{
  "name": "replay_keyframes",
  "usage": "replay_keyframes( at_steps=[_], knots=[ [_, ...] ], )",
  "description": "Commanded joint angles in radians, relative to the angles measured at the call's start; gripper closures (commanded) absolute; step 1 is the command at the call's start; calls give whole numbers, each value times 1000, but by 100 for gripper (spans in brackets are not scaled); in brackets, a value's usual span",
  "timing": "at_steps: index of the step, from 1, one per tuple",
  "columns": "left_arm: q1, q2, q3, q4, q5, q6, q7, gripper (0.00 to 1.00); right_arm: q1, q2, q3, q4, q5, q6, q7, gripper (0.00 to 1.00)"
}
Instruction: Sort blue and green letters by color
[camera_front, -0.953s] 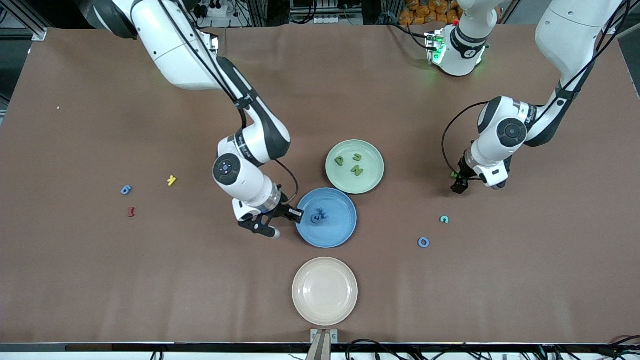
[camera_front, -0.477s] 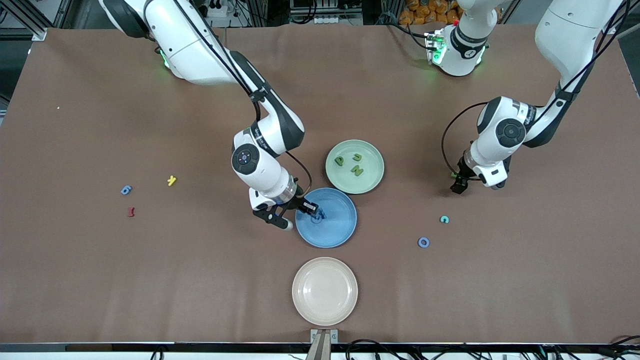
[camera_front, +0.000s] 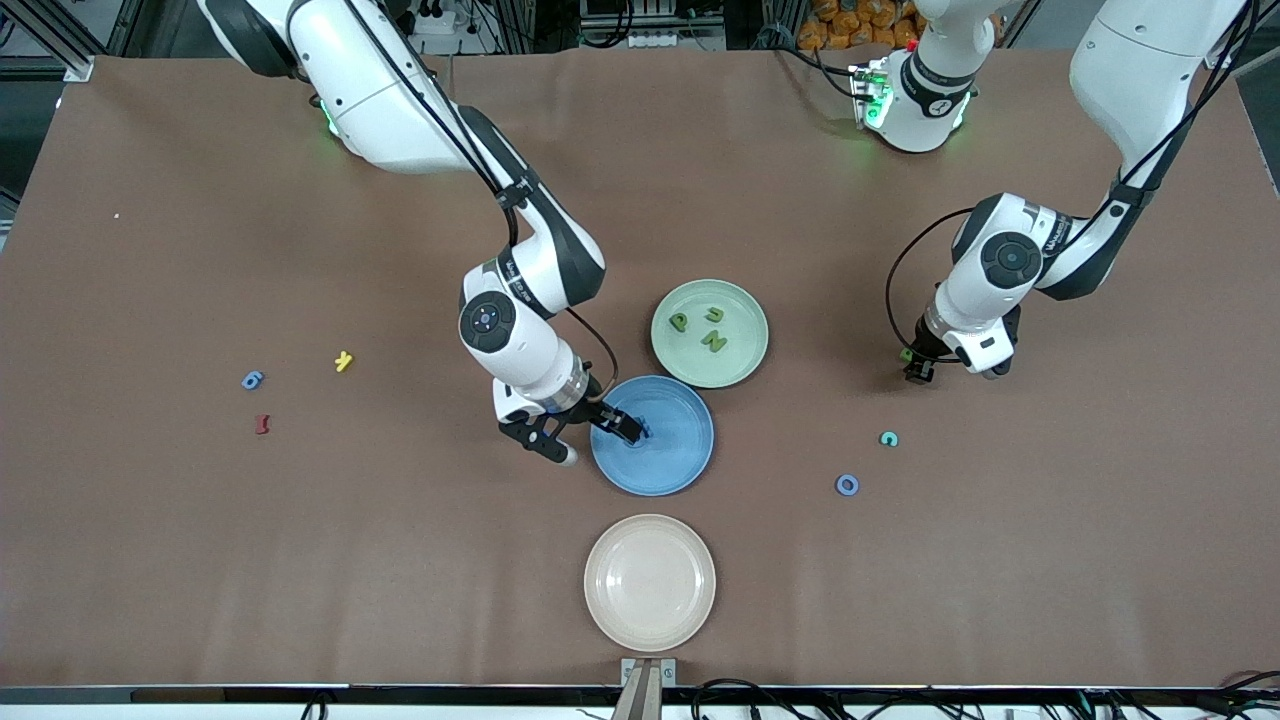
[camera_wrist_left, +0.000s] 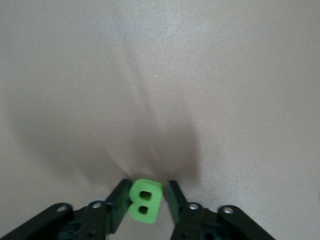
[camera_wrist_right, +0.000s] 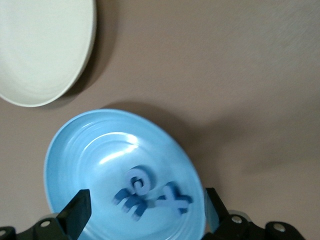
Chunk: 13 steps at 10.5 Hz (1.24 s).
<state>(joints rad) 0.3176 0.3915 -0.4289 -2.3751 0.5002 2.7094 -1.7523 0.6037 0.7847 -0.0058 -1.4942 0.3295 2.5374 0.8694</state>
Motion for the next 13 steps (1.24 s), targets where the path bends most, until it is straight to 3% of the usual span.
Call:
replay_keyframes(
  at_steps=[1, 3, 6, 7, 10, 13],
  knots=[
    [-6, 29, 10, 7, 46, 6, -41, 100, -77, -5, 3, 31, -182, -196, -94, 0],
    [-8, 43, 9, 23, 58, 6, -41, 100, -163, -28, 3, 46, -269, -372, -292, 0],
    [-46, 44, 6, 77, 61, 3, -44, 100, -268, -47, -16, 94, -315, -554, -551, 0],
    [-61, 43, 2, 117, 61, -2, -45, 100, -278, -61, -52, 94, -360, -563, -619, 0],
    [-194, 55, 4, 204, 57, -10, -76, 100, -369, -105, -114, 80, -372, -627, -844, 0],
    [-354, 49, 2, 249, 57, -34, -150, 100, -403, -125, -248, 75, -372, -643, -931, 0]
  ],
)
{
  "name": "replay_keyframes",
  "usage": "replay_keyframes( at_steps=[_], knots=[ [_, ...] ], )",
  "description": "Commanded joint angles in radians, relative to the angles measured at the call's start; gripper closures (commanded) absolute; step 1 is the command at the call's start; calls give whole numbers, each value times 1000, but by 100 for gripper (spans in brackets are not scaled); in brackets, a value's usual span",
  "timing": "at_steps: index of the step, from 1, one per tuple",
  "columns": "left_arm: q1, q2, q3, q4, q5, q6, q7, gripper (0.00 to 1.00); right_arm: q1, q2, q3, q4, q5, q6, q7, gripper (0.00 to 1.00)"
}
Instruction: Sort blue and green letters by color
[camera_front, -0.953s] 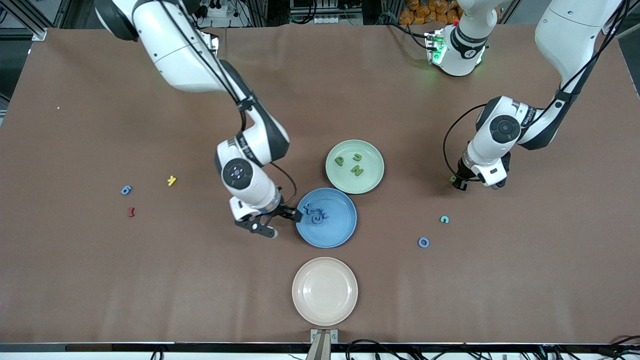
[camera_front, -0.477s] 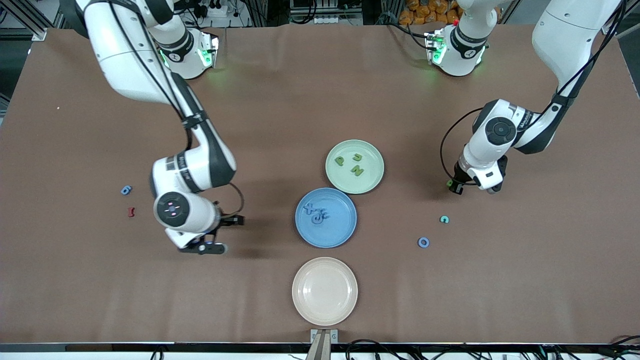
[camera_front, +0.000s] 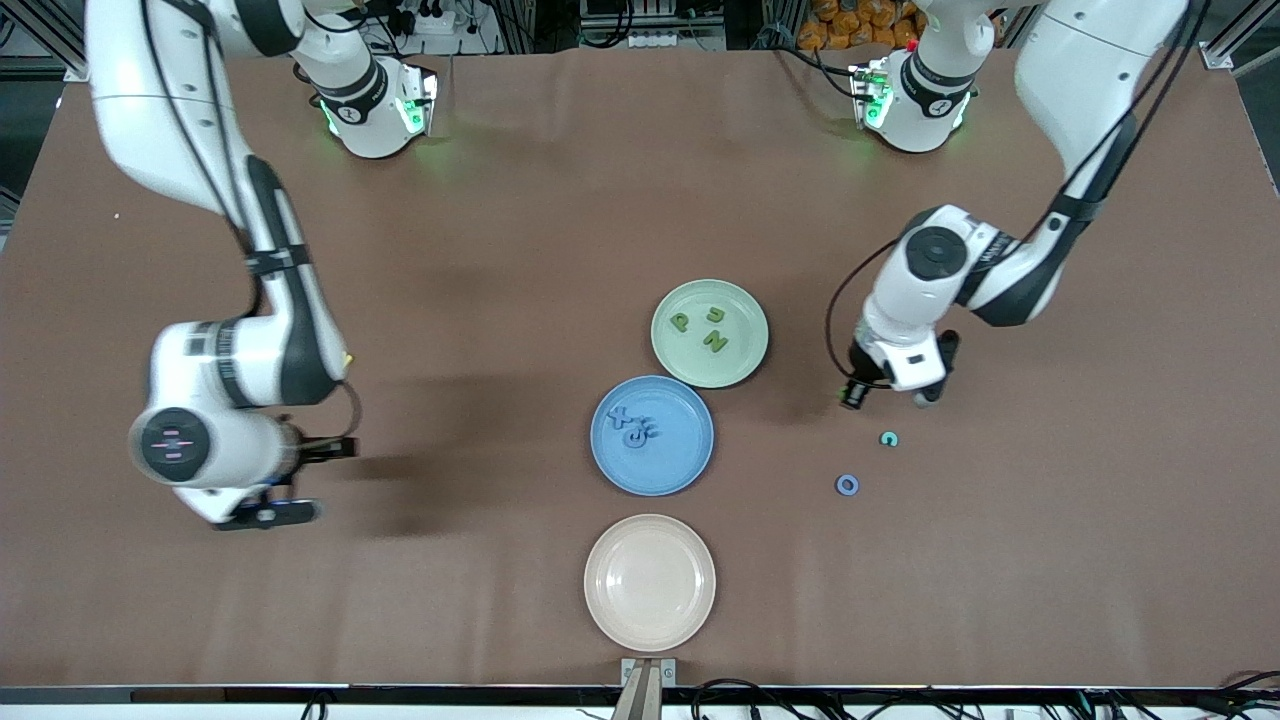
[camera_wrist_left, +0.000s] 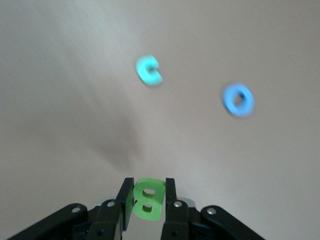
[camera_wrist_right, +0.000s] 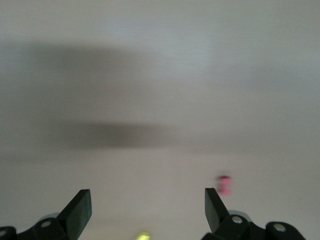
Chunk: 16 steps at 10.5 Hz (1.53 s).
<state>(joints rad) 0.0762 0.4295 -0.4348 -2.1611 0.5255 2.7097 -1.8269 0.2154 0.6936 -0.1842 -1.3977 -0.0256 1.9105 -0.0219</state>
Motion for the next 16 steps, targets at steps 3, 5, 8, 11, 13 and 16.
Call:
replay_keyframes(
  at_steps=[3, 5, 8, 11, 13, 16],
  knots=[
    [-271, 6, 7, 82, 31, -42, -210, 100, -27, -39, -191, -21, 15, -2, 57, 0],
    [-386, 11, 11, 84, 27, -57, -267, 100, -71, -83, -193, -65, 51, 13, 146, 0],
    [-397, 18, 10, 84, 36, -82, -253, 6, -119, -242, -196, -391, 52, 327, 155, 0],
    [-375, 22, 14, 83, 36, -82, -252, 0, -163, -308, -196, -561, 53, 430, 172, 0],
    [-319, 25, 16, 84, 36, -82, -203, 0, -172, -344, -196, -644, 55, 494, 232, 0],
    [-216, -17, 16, 81, 37, -93, -129, 0, -169, -351, -195, -760, 62, 645, 312, 0]
  ],
)
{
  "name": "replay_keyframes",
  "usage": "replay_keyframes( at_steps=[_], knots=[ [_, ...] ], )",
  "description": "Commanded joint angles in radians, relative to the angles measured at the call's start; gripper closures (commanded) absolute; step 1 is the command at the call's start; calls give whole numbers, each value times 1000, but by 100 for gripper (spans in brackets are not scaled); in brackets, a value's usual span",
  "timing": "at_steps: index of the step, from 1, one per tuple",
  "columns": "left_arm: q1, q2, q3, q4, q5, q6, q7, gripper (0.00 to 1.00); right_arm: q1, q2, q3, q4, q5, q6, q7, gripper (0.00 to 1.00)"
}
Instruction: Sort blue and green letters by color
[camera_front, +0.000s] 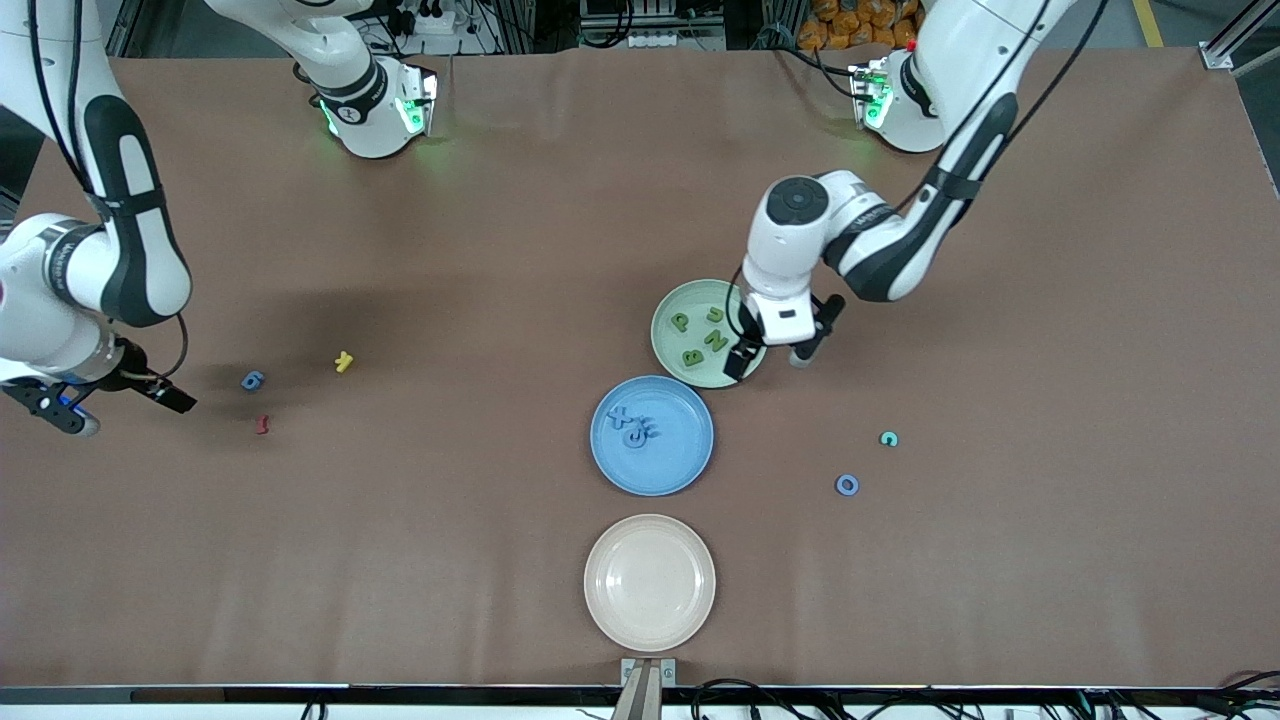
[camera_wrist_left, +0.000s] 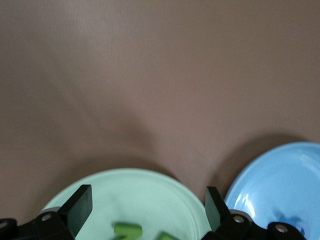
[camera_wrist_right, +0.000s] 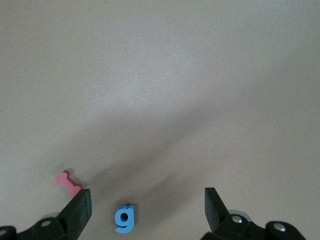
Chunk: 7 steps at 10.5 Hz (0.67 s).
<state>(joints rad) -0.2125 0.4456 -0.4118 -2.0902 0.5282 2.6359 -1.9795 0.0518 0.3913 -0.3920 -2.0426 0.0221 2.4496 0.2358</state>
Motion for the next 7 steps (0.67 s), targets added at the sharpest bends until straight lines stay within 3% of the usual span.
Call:
replay_keyframes(
  at_steps=[1, 3, 7],
  knots=[
    [105, -56, -8, 16, 35, -54, 25, 0, -3, -48, 15, -142, 27, 139, 72, 0],
    [128, -48, -7, 59, 32, -89, 24, 0, 16, -48, 19, -162, 41, 154, 127, 0],
    [188, -37, 63, 121, 33, -131, 129, 0, 48, -45, 19, -197, 73, 193, 180, 0]
  ],
)
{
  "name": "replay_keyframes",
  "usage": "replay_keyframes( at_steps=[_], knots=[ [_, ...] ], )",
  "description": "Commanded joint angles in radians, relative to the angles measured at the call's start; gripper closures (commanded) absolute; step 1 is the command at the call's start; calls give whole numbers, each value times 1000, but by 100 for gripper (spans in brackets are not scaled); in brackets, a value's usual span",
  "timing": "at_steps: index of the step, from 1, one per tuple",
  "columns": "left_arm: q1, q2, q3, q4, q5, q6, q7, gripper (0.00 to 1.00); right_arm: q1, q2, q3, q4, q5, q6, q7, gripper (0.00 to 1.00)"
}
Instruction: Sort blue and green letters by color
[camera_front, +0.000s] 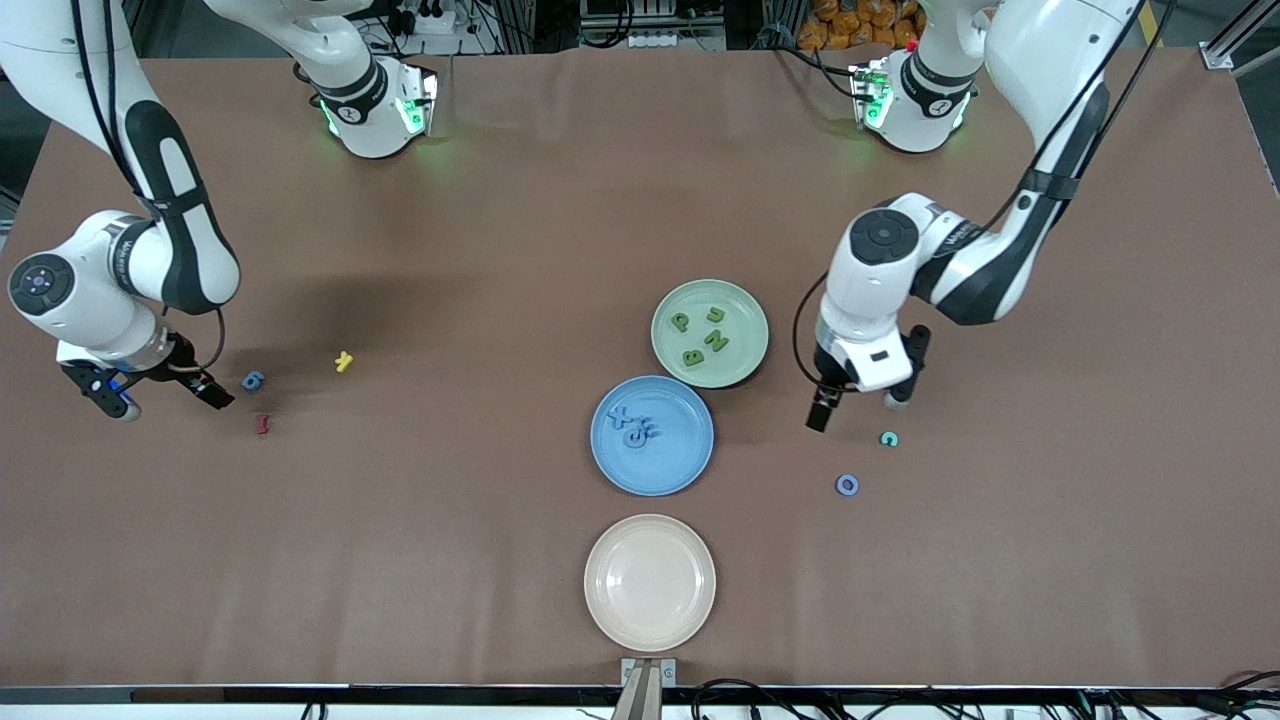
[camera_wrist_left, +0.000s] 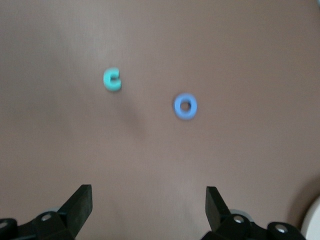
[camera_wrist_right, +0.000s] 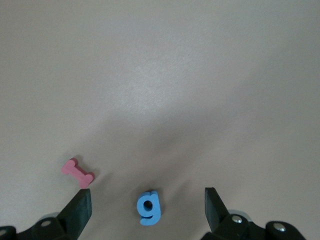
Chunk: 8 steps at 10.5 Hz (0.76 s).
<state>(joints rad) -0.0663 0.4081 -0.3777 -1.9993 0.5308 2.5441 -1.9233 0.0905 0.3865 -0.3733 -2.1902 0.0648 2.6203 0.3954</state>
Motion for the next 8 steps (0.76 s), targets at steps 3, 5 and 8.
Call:
replay_keyframes(
  at_steps=[3, 5, 8],
  knots=[
    [129, 1, 34, 48, 29, -59, 196, 0, 9, -29, 2, -62, 41, 26, 20, 0],
    [186, 3, 34, 45, 31, -62, 260, 0, 9, -21, 4, -88, 50, 81, 20, 0],
    [256, 6, 37, 10, 28, -62, 449, 0, 8, -1, 11, -86, 75, 90, 20, 0]
  ],
)
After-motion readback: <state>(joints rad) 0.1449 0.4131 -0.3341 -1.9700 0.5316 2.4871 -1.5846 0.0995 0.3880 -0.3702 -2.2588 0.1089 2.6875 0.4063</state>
